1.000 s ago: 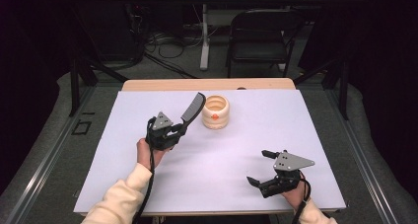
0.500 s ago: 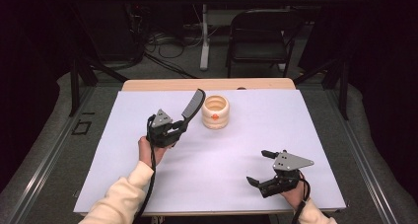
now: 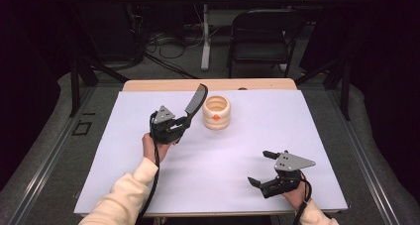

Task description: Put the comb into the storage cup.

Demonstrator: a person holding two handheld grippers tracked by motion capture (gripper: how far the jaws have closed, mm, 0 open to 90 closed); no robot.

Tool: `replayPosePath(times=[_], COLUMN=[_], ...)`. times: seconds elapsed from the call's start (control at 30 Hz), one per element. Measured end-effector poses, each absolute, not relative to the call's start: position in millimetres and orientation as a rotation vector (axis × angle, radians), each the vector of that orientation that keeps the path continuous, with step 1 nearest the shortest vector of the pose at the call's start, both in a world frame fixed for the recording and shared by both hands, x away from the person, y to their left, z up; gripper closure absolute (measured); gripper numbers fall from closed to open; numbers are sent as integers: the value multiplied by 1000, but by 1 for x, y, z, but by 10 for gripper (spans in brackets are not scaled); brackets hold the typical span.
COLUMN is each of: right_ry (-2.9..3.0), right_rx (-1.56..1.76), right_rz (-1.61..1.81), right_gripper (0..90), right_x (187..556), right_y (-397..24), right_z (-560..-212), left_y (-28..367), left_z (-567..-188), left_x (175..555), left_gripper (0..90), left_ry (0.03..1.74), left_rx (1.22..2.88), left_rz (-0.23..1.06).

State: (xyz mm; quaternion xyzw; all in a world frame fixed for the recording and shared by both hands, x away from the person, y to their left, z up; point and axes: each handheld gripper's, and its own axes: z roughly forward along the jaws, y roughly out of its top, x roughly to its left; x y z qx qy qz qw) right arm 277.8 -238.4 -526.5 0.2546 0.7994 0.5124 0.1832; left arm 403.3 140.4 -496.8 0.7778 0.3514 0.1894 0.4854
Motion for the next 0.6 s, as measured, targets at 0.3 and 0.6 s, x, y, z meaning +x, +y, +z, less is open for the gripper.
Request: replayPosePath(times=[0.3,0.6], right_ry=[2258,2258], right_rx=[714,714], right_rz=[1446,1442], right_gripper=[0,0], right_x=[278,278], right_y=[-238,-238], right_z=[-527,-526], left_y=[137,132], left_z=[-491,-486], left_x=[409,415], left_gripper=[721,721], left_ry=[847,839], left_rx=[1865,1845], left_rz=[458,455])
